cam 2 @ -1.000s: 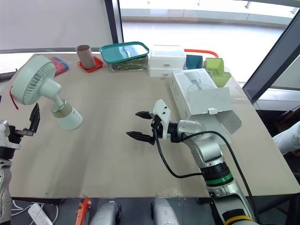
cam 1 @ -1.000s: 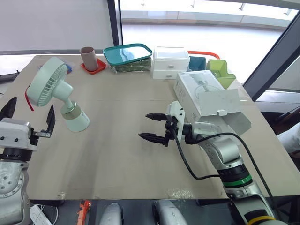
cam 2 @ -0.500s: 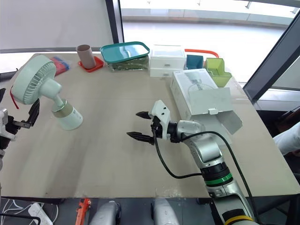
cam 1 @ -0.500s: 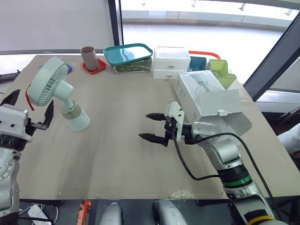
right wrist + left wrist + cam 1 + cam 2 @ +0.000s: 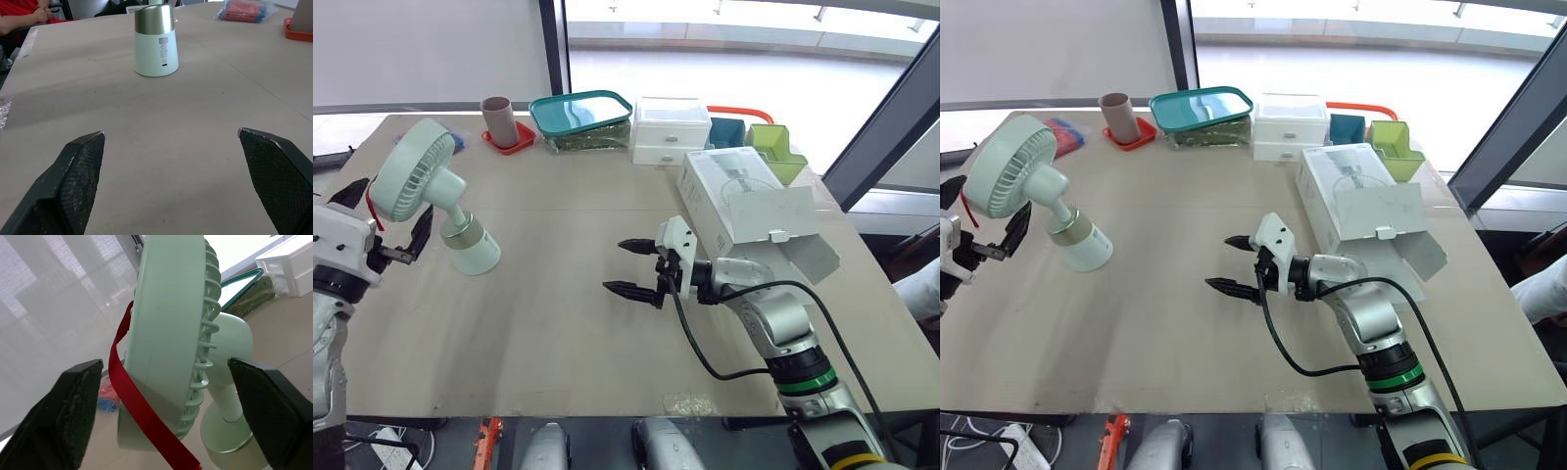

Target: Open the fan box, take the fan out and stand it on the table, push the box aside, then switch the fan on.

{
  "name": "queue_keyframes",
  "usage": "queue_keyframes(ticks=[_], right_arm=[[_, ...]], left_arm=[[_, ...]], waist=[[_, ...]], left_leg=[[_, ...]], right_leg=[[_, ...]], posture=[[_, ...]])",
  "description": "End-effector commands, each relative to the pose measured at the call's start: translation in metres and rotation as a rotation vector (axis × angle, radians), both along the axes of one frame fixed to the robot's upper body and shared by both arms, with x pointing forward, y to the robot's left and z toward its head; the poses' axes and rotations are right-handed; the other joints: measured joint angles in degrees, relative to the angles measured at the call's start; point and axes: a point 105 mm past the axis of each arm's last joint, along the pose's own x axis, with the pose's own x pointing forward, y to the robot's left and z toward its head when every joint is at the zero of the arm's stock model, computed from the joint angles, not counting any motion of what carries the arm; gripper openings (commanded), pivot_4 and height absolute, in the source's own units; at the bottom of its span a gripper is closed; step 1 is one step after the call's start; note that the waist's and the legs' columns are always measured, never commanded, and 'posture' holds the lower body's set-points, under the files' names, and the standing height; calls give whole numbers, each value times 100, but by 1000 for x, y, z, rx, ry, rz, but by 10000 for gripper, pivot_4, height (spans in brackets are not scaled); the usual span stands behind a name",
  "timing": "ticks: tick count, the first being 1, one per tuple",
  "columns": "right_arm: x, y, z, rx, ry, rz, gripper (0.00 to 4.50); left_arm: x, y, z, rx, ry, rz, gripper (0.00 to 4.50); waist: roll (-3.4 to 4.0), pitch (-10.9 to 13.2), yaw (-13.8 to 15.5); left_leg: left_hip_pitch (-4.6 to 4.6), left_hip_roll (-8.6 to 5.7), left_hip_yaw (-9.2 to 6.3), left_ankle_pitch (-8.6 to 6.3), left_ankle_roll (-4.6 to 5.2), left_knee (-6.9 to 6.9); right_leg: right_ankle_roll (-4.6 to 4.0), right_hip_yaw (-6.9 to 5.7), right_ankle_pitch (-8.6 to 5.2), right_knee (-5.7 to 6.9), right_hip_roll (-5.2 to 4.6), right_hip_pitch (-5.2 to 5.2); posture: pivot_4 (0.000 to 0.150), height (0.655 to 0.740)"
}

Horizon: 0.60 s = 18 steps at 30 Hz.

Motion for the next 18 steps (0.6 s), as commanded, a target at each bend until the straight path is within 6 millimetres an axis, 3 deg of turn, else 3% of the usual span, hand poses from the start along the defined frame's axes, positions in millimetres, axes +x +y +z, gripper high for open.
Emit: queue_keyframes(ticks=[1,3,10,11,13,18], right_arm=[[-3,3,10,22,-45,12,45000],[-3,3,10,23,-46,9,45000],[-3,3,9,23,-49,4,45000],[-3,3,9,23,-48,3,45000],[-2,3,8,21,-47,1,45000],[-2,5,9,21,-49,6,45000]], left_arm=[[0,-5,14,35,-48,-25,29733],[2,-5,15,42,-49,-24,23228],[8,-6,20,50,-57,-28,23228],[8,-6,20,47,-61,-30,19873],[7,-10,20,29,-63,-58,17916],[7,-10,22,28,-81,-34,16624]], waist=[[0,0,0],[0,0,0],[0,0,2],[0,0,1],[0,0,1],[0,0,2]], left_leg=[[0,0,0,0,0,0],[0,0,0,0,0,0],[-2,-1,-2,0,0,0],[-2,-1,-2,0,0,0],[-2,-1,-2,0,0,0],[-6,-2,-6,0,0,0]], right_leg=[[0,1,0,0,0,0],[0,0,0,0,0,0],[0,-3,0,0,-2,0],[0,-3,0,0,-2,0],[0,-3,0,0,-2,-1],[0,-9,0,0,-6,-2]], posture=[[1500,7400],[1500,7400],[1500,7400],[1500,7400],[1500,7400],[1500,7400]])
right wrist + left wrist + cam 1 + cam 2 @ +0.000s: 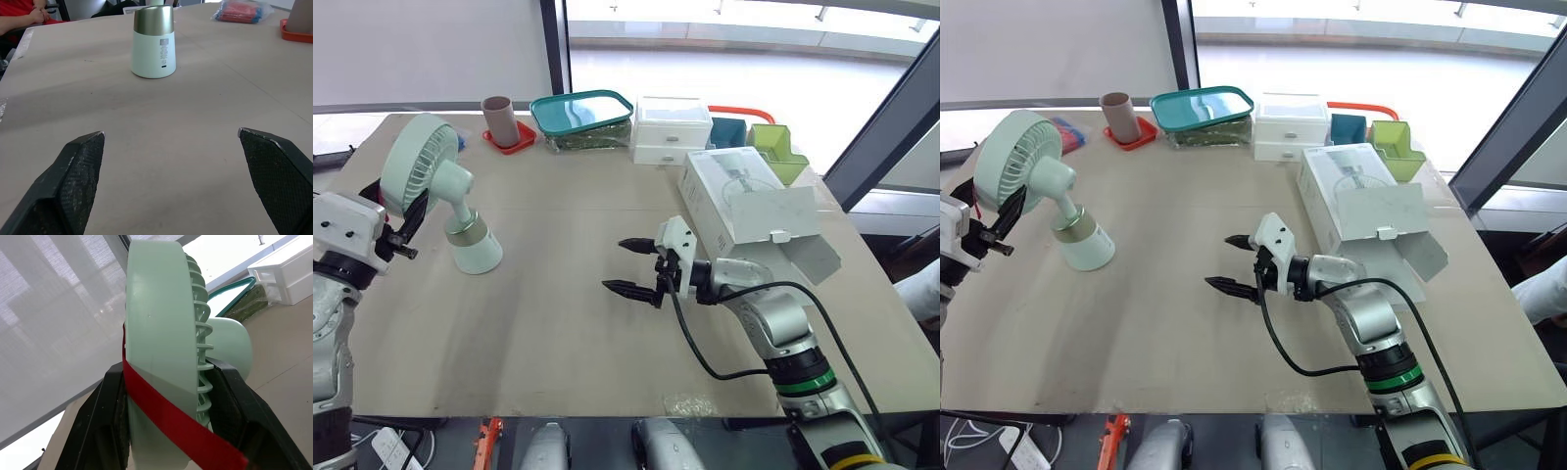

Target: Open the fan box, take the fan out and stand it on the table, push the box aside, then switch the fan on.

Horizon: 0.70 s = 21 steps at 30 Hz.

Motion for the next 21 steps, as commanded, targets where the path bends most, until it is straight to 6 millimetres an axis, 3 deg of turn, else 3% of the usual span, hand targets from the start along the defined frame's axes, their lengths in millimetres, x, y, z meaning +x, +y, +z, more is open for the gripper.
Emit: queue_keyframes(ticks=[1,7,17,21], right_arm=[[-3,5,9,18,-41,19,45000],[5,7,17,32,-53,-9,45000],[27,14,60,111,-95,-56,45000],[24,24,70,113,-103,-18,45000]], left_arm=[[-4,-4,20,9,-95,14,16624],[-9,-9,25,-65,-153,12,16624],[-25,-40,32,-185,-211,-86,16624],[-25,-55,33,-202,-212,-128,16624]], waist=[[0,0,0],[0,0,0],[-1,0,1],[-1,0,1]], left_leg=[[0,0,0,0,0,0],[-9,0,-5,0,0,2],[-78,-2,-48,9,-15,21],[-78,-1,-49,13,-22,21]], right_leg=[[0,0,0,0,0,0],[-1,-5,1,0,0,-5],[-14,-75,21,4,-22,-46],[-18,-78,24,8,-21,-49]], posture=[[1500,7400],[1500,7400],[1500,7400],[1500,7400]])
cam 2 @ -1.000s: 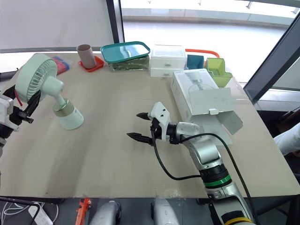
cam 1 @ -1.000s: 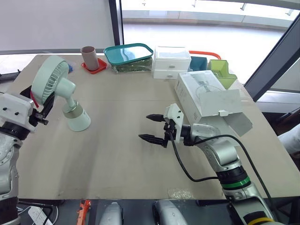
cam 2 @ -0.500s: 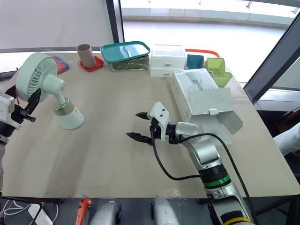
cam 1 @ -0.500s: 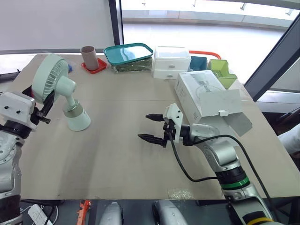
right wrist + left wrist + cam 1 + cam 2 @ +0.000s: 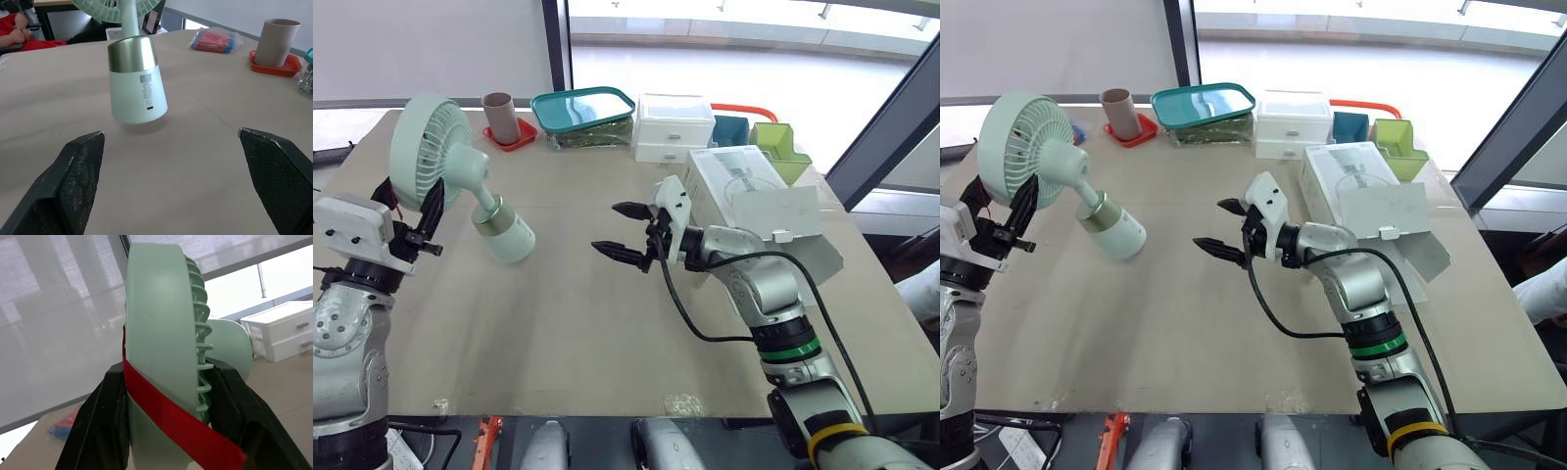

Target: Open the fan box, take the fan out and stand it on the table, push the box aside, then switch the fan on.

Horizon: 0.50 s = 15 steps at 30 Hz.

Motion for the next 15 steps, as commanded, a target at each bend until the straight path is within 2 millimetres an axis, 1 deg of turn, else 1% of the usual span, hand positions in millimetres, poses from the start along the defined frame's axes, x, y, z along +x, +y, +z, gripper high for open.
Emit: queue_keyframes(ticks=[1,5,9,12,15], right_arm=[[-8,8,22,26,-58,52,45000],[-8,16,25,7,-59,61,45000],[-9,20,24,-30,-55,65,45000],[-10,26,21,-56,-37,65,45000],[-9,32,19,-69,-19,57,45000]], left_arm=[[-10,-19,23,-4,-108,-41,16624],[-7,-37,17,-59,-83,-87,16624],[-4,-48,10,-162,-56,-79,16624],[-4,-62,0,-134,-25,-101,16624],[-3,-66,0,-142,-16,-124,16624]], waist=[[0,0,3],[0,0,4],[0,0,2],[-1,-1,0],[-1,-1,1]], left_leg=[[0,0,-1,1,-1,0],[-2,-4,-4,1,-2,2],[-3,-4,-4,2,-4,2],[-3,-1,-5,2,-4,3],[-2,-2,-5,3,-5,2]], right_leg=[[0,-1,0,0,0,0],[0,-3,0,0,-2,3],[-1,-3,1,3,-2,0],[-1,-3,1,4,0,-1],[-2,-3,1,8,1,-2]], posture=[[1500,7400],[1500,7400],[1500,7400],[1500,7400],[1500,7400]])
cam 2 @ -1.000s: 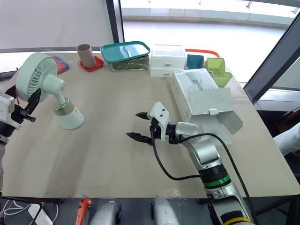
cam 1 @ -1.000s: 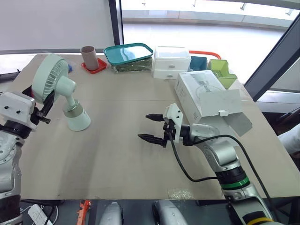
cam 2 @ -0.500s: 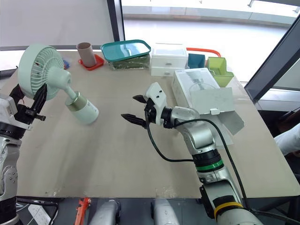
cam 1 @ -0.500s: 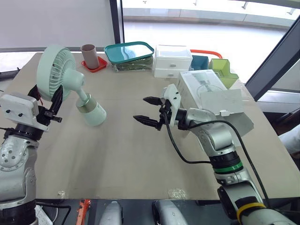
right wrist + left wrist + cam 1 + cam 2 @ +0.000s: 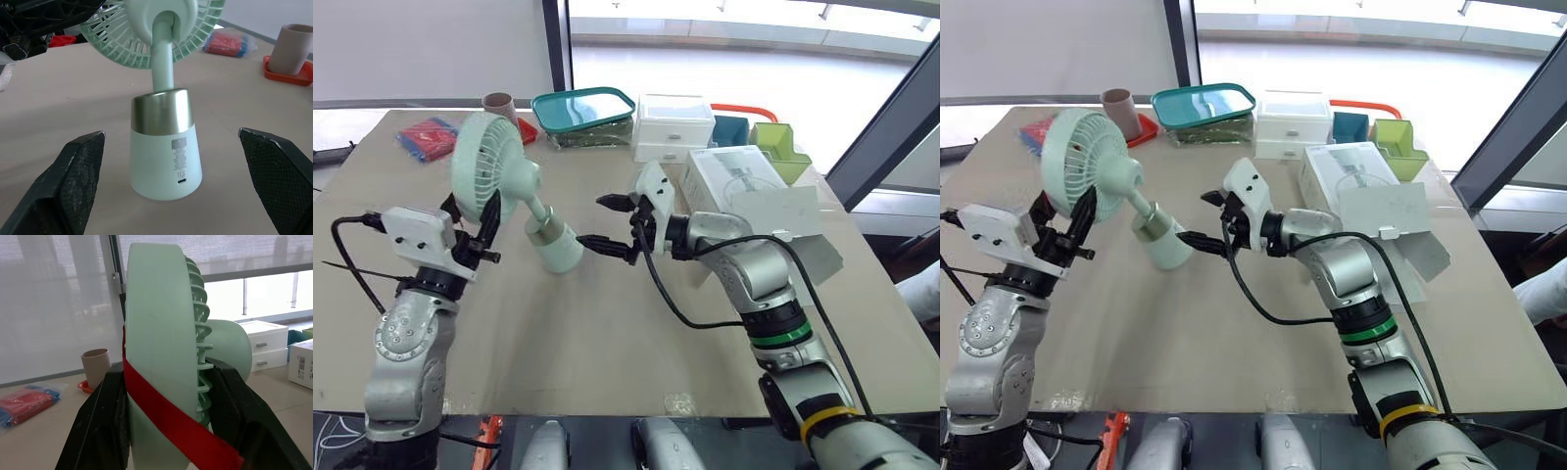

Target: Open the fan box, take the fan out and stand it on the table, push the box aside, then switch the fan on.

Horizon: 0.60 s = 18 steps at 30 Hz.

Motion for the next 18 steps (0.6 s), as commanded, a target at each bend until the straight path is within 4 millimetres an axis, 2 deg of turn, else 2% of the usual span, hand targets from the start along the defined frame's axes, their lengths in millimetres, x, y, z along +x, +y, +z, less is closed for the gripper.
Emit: queue_keyframes(ticks=[1,13,18], right_arm=[[-4,11,16,-2,-49,10,45000],[0,42,21,5,-40,-12,45000],[10,51,22,14,-30,-44,45000]], left_arm=[[-10,-6,24,11,-101,-24,16624],[3,-9,38,61,-107,-117,16624],[3,-9,41,74,-109,-138,16624]], waist=[[0,0,1],[0,0,0],[1,0,-3]], left_leg=[[0,0,-1,1,-2,0],[-3,-1,-3,3,-5,8],[-4,0,-3,3,-5,7]], right_leg=[[-1,0,1,1,0,0],[-3,-2,2,7,2,-2],[-3,-3,2,7,3,-5]], posture=[[1500,7400],[1500,7400],[1500,7400]])
